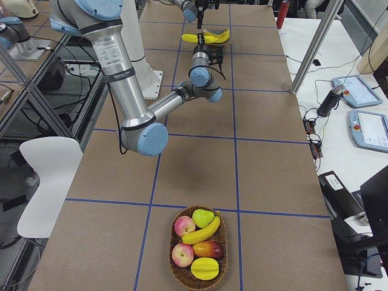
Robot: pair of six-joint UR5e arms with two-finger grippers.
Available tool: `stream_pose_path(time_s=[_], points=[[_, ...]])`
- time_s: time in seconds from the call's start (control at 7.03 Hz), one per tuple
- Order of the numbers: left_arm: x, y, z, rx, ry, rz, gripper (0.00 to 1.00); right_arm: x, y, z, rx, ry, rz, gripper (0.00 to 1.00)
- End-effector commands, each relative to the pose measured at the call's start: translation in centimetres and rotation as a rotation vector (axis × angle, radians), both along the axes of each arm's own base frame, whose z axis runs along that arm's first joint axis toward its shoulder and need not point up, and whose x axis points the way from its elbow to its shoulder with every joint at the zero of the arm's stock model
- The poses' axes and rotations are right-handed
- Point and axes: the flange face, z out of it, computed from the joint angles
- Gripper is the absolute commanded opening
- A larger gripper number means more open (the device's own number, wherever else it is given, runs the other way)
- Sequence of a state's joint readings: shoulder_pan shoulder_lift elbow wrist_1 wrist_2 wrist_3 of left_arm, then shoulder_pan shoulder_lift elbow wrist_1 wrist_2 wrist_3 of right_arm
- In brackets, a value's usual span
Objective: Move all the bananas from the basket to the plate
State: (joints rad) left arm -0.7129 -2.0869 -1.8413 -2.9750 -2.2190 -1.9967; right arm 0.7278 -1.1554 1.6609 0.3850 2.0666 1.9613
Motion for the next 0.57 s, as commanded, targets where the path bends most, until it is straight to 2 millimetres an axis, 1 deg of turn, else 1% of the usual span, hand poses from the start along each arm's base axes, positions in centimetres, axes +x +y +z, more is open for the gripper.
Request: stream_pose_path(time_s=[0.0, 0.14, 0.28, 0.43], points=[[1.9, 2.1, -2.0, -0.022, 0.052, 0.060, 1.00, 0.5, 1.0, 0.0, 0.015, -0.076, -0.003, 0.00], [2.6, 2.8, -3.4, -0.057, 0.084, 0.082, 1.00, -0.1, 1.5, -0.2, 0.005, -0.103, -0.007, 0.00], [3.5, 3.8, -4.0, -0.068, 0.115, 0.086, 1.00, -0.4, 2.3, -0.3, 0.012, -0.147, -0.016, 0.00], [3.8, 4.1, -4.4, -0.069, 0.126, 0.091, 1.00, -1.4, 3.4, 0.0, 0.005, -0.189, -0.035, 0.00]])
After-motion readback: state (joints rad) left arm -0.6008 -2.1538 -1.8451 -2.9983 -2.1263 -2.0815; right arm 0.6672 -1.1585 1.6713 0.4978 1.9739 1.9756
